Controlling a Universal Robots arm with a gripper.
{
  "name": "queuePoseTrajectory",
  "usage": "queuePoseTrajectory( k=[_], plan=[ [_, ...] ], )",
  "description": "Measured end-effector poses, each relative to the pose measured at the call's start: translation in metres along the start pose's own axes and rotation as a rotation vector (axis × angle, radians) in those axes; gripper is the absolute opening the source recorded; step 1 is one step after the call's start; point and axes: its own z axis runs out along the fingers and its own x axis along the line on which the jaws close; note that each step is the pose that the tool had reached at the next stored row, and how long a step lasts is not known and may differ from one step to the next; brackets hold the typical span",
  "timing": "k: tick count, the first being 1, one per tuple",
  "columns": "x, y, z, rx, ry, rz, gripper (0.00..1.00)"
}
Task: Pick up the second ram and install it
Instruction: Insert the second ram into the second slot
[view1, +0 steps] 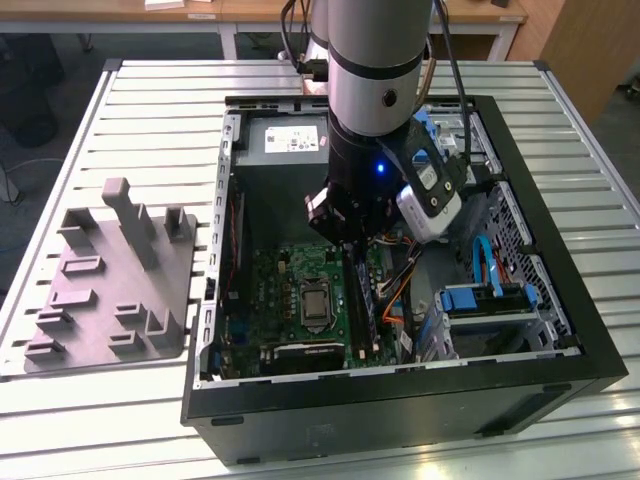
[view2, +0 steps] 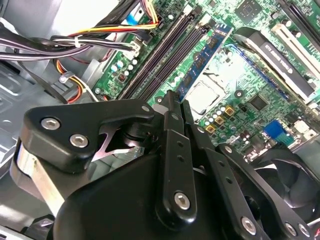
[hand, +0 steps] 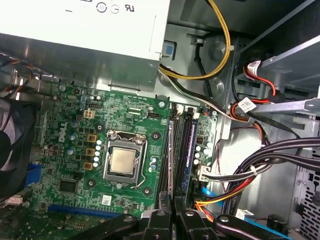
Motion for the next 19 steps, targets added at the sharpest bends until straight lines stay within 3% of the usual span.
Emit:
queuePoseTrajectory(
  k=[19],
  plan=[
    [0.0,0.0,0.0001,0.0061,0.0,0.096,0.14]
  ],
)
